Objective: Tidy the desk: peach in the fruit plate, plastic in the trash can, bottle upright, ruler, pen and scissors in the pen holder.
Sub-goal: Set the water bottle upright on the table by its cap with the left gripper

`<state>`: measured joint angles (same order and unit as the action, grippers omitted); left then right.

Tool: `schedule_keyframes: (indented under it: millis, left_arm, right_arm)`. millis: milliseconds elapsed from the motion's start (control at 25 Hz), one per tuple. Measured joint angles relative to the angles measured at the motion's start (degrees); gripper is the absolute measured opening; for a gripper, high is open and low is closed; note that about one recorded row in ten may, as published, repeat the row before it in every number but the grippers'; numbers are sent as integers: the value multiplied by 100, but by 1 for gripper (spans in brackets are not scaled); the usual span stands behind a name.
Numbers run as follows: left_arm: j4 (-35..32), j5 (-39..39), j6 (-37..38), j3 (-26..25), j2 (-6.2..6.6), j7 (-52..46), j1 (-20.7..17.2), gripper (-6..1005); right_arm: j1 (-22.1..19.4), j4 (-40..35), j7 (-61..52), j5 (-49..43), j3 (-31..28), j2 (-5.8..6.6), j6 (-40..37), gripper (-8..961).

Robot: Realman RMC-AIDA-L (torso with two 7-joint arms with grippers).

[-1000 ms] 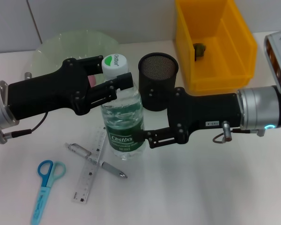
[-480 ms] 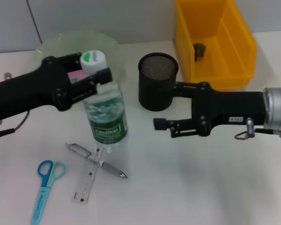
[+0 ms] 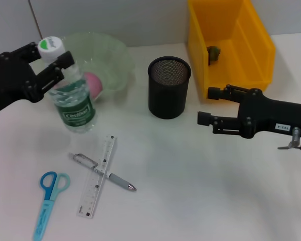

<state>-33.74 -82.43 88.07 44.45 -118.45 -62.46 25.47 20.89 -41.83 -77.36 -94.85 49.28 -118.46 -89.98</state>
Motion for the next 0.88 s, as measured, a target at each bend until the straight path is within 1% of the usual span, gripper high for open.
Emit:
schedule_keyframes:
  millis: [80, 200, 360, 600, 760, 800, 880]
  left_arm:
    - [126, 39, -71, -60, -3, 116, 16, 447]
    - [639, 278, -335, -181, 6, 613, 90, 447]
    - [737, 311, -545, -188, -13, 870, 99, 447]
    - [1050, 445, -865, -184, -21, 1295, 132, 448]
    - [1174, 489, -975, -183, -27, 1470, 153, 448]
    - [1299, 521, -1040, -182, -27, 1606, 193, 448]
    - [1299, 521, -1040, -182, -27, 1606, 193, 449]
  right_arm:
    - [-44, 26, 7, -5, -71, 3, 15, 825]
    - [-91, 29, 10, -11, -130, 3, 71, 825]
    - [-99, 31, 12, -22, -140, 1, 125, 825]
    - [-74, 35, 16, -73, -144, -5, 174, 826]
    - [-66, 35, 17, -77, -146, -7, 207, 826]
    - [-64, 35, 18, -82, -147, -5, 214, 826]
    - [-63, 36, 18, -83, -147, -4, 216, 826]
